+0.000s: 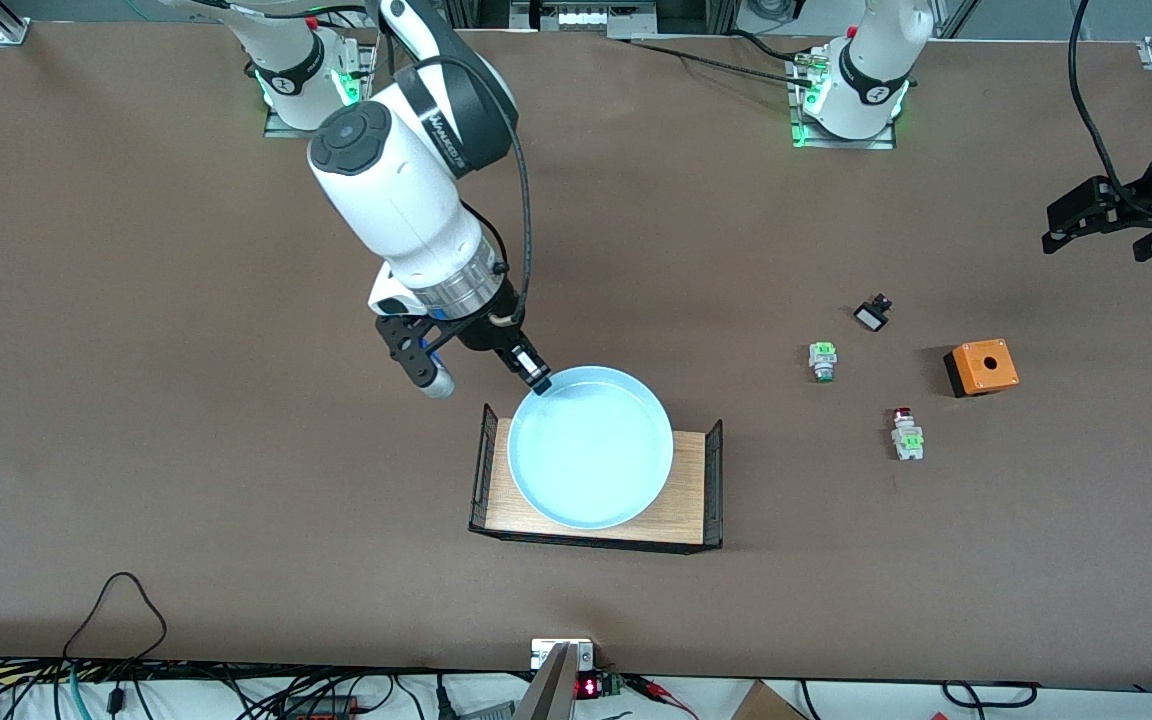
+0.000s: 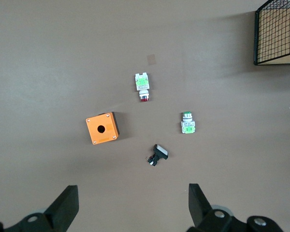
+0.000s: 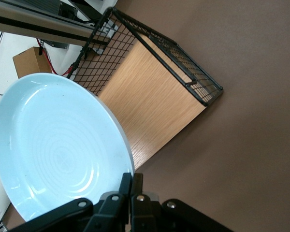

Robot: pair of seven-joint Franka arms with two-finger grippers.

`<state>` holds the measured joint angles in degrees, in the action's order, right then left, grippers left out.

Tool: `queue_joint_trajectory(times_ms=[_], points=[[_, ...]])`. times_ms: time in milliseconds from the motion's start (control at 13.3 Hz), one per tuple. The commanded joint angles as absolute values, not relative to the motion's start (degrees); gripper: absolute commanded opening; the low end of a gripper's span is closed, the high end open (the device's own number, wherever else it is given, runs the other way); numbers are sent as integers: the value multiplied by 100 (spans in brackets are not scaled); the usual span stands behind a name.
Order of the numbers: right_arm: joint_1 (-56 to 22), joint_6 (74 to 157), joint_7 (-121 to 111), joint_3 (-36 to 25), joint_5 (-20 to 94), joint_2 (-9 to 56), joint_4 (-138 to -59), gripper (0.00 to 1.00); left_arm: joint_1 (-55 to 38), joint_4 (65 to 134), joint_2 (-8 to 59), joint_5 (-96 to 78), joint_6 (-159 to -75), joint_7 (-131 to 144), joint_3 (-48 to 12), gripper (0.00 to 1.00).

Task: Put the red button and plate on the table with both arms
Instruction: 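Lift the blue plate off the wooden tray with the right gripper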

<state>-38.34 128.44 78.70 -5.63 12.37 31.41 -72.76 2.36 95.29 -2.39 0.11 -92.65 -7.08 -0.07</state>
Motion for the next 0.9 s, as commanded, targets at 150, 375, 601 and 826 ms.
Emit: queue_joint_trajectory(times_ms=[150, 375, 601, 826], points=[[-3472, 11929, 7358, -510, 1432, 3146, -6804, 0, 167, 9334, -158, 176, -8939, -633, 26, 100], [-3332, 11349, 6525, -545, 1529, 2981, -6794, 0, 167, 9325, -158, 176, -8921, -642, 26, 100], [-2928, 10541, 5716, -536, 1547, 2769, -6873, 0, 167, 9334, -167, 184, -8895, -642, 26, 100], [-2524, 10135, 4933, -536, 1784, 2313, -7433, 0, 176, 9334, -184, 185, -8886, -677, 35, 100]])
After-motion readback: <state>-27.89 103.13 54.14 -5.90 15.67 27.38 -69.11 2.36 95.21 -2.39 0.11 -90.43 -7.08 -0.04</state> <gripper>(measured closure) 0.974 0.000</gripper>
